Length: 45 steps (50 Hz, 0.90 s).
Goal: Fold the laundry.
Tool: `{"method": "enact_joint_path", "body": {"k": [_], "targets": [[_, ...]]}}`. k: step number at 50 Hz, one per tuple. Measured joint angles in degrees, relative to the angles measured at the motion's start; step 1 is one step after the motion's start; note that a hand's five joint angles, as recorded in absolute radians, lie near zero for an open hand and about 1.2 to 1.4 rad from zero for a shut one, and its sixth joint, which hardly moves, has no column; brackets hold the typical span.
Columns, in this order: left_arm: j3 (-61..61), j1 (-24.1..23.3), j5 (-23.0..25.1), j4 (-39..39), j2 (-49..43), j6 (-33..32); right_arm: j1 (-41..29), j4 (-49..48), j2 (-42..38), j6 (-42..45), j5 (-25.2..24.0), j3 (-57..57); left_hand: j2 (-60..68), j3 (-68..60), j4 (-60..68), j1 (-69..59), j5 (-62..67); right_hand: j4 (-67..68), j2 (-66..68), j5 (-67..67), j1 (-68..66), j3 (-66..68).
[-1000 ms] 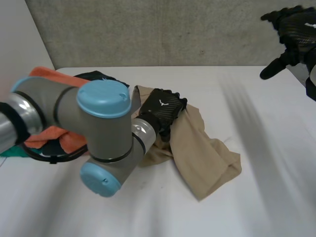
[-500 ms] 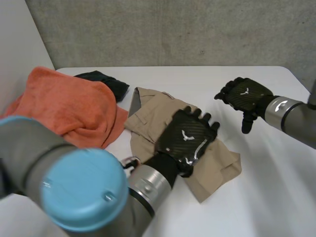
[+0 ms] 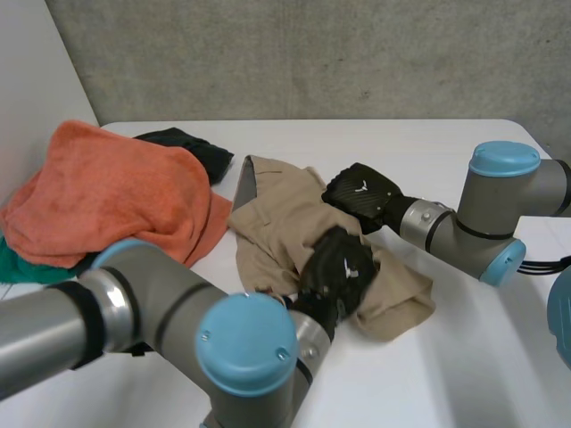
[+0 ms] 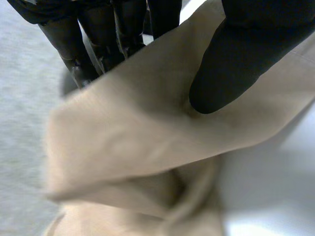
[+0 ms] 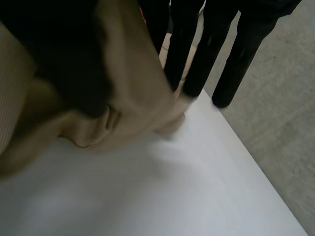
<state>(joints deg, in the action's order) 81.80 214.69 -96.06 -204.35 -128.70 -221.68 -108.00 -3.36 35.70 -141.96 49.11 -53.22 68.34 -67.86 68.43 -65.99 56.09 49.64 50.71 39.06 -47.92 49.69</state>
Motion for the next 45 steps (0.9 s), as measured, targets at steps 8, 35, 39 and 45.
{"method": "enact_joint_path", "body": {"k": [8,35,39,45], "targets": [[0.26,3.04,-1.58,-2.71,13.2,0.66,-0.08,-3.56,5.41,-8.4,2.49,1.18,0.05,-0.1,0.05,0.0,0.0,18.68,16.17,17.56,-15.6,17.96],[2.25,20.98,9.28,0.33,20.92,22.09,0.07,8.05,41.41,-16.33,14.21,-21.15,0.16,-0.1,0.29,0.0,0.0,18.88,16.17,18.83,-15.7,18.95],[3.68,23.05,12.07,0.87,14.95,22.08,-4.32,9.69,34.92,-16.18,16.6,-22.45,0.21,-0.1,0.29,0.0,0.0,18.88,16.17,18.82,-15.7,19.03],[5.17,26.83,12.38,2.04,12.92,19.05,-7.79,9.97,28.1,-15.57,23.21,-20.48,-30.17,29.42,-30.53,29.24,-28.16,-11.58,-13.48,-10.65,10.33,-11.54]]}}
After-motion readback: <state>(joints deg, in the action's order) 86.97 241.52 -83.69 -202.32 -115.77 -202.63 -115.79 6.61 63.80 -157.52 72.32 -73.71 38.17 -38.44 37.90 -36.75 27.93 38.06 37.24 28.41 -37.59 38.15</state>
